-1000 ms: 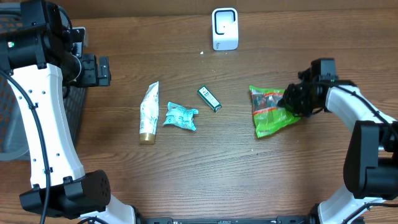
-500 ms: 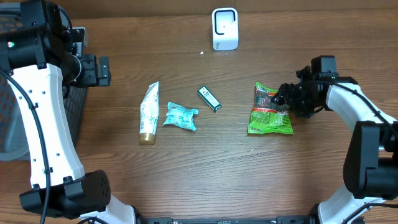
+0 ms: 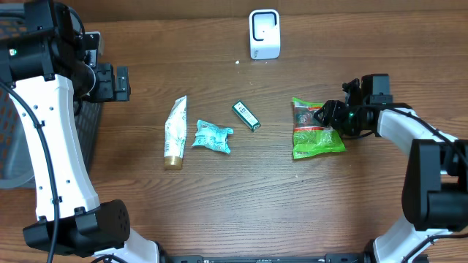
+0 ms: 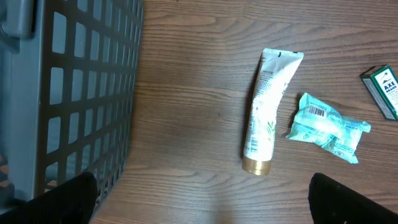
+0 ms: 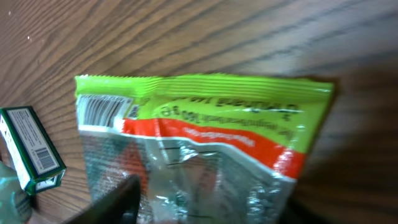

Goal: Scan the item barcode
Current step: 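Drag and reorient the green snack bag with the right gripper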

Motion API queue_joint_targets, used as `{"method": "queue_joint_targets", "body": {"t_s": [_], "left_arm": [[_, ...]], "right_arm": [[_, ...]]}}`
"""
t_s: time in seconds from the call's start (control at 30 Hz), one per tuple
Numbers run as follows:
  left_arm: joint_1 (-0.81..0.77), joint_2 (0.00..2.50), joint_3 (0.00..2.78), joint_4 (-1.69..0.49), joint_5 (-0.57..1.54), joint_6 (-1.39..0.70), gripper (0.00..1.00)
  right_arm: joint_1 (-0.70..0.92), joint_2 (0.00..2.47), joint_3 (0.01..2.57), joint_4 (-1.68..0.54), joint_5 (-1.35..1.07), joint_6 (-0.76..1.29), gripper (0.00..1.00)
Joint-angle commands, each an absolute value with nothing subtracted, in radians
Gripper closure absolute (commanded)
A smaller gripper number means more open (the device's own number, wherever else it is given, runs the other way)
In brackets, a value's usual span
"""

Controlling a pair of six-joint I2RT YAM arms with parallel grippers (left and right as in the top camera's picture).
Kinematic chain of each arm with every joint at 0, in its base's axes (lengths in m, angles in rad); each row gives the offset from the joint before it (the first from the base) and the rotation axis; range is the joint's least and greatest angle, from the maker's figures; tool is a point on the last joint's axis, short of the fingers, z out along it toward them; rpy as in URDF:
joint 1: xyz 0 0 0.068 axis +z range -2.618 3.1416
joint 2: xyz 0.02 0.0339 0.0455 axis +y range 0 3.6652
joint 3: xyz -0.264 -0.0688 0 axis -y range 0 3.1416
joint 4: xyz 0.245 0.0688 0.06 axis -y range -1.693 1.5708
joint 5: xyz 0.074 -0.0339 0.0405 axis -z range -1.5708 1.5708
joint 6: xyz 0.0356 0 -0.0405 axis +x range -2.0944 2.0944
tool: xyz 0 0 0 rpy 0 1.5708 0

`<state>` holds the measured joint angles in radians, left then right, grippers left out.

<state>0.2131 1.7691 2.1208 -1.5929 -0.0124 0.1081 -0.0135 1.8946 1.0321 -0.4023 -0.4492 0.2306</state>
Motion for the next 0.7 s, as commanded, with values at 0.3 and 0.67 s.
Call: {"method": "queue_joint_targets", "body": {"t_s": [0.3,0.67], "left_arm": [[0.216,1.754,2.127,-1.592,-0.015,0.12,0.0],[0.216,1.754,2.127,-1.592,-0.015,0.12,0.0]], "right_arm": [[-0.046,1.997,1.056,-0.58,-0.63,0.162,0.96],[-0.093,1.812,1.35,-0.892,-0.858,-0.002,0.96]]}}
